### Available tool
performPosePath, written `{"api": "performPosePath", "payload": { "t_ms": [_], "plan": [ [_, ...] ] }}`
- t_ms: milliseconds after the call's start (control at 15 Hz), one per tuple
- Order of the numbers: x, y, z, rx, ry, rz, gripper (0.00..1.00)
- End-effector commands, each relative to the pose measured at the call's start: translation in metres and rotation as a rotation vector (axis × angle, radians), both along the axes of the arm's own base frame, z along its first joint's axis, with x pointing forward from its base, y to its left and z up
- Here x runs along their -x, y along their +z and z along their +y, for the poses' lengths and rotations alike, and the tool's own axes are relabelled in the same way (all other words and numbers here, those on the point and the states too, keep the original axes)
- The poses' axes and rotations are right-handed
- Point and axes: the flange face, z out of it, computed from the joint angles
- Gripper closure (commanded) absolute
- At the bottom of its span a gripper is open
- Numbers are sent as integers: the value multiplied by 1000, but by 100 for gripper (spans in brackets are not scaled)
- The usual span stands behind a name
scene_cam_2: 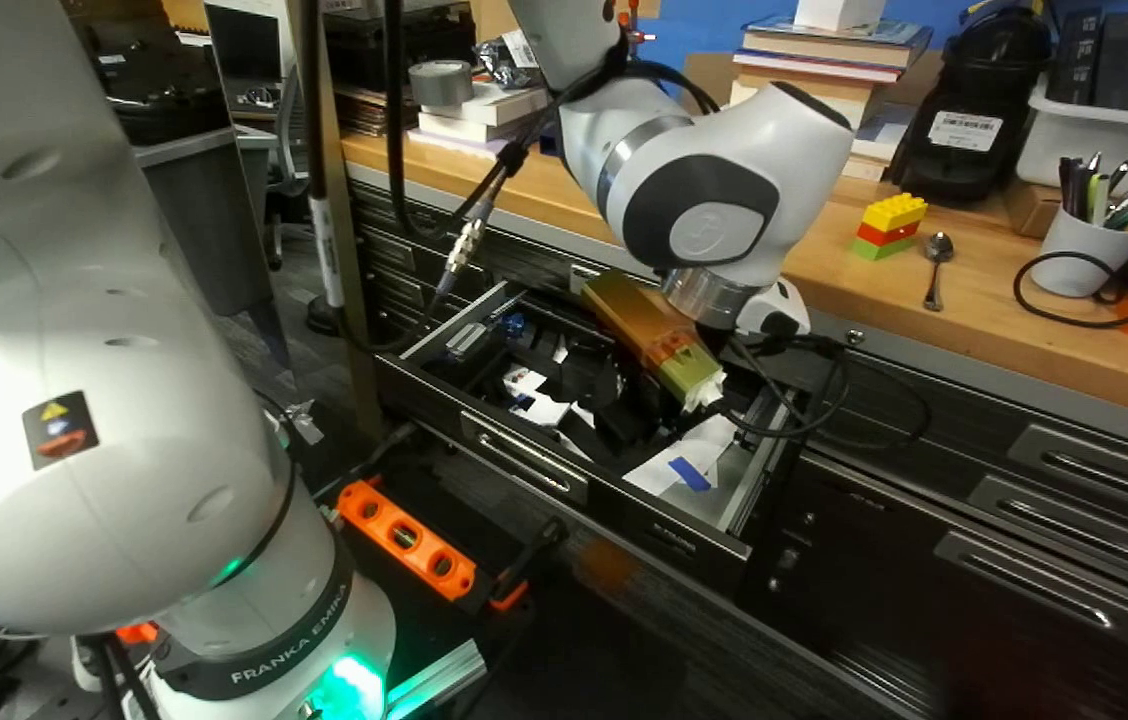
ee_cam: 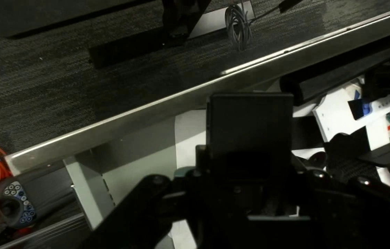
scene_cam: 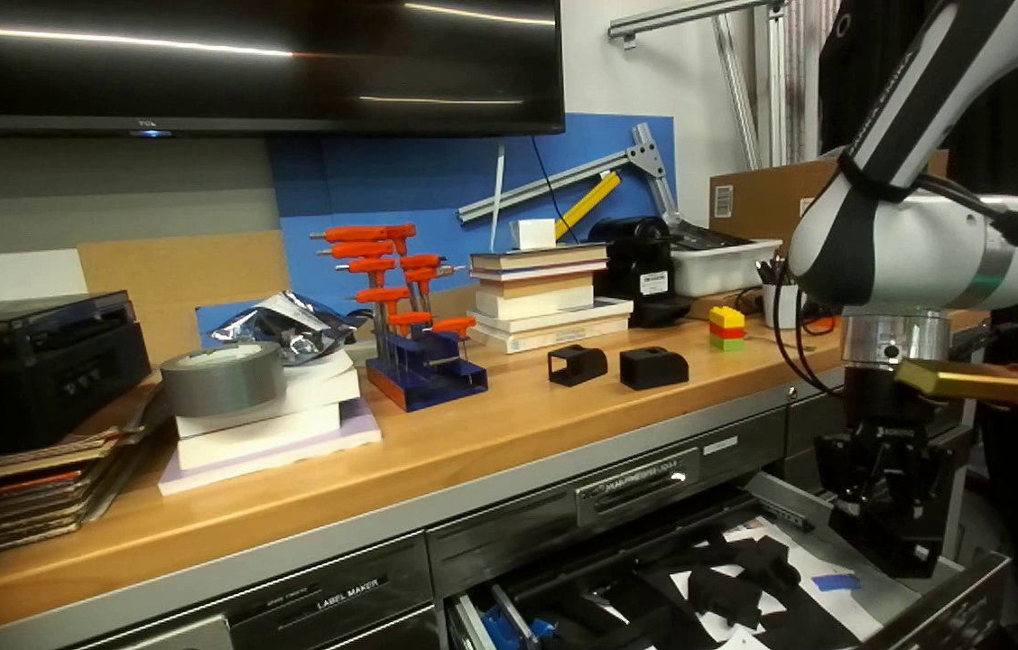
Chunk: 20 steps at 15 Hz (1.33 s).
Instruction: Put the black objects from the countertop in the drawer and close the drawer.
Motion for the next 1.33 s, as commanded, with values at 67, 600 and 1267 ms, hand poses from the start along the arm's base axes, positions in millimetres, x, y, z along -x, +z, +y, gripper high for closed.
{"api": "performPosePath", "payload": {
  "t_ms": [67, 600, 1267],
  "plan": [
    [7, -23, -12, 20, -23, -7, 73],
    [-23, -34, -50, 27, -1, -27, 73],
    [-35, -57, -74, -11, 7, -38, 73]
  ]
}}
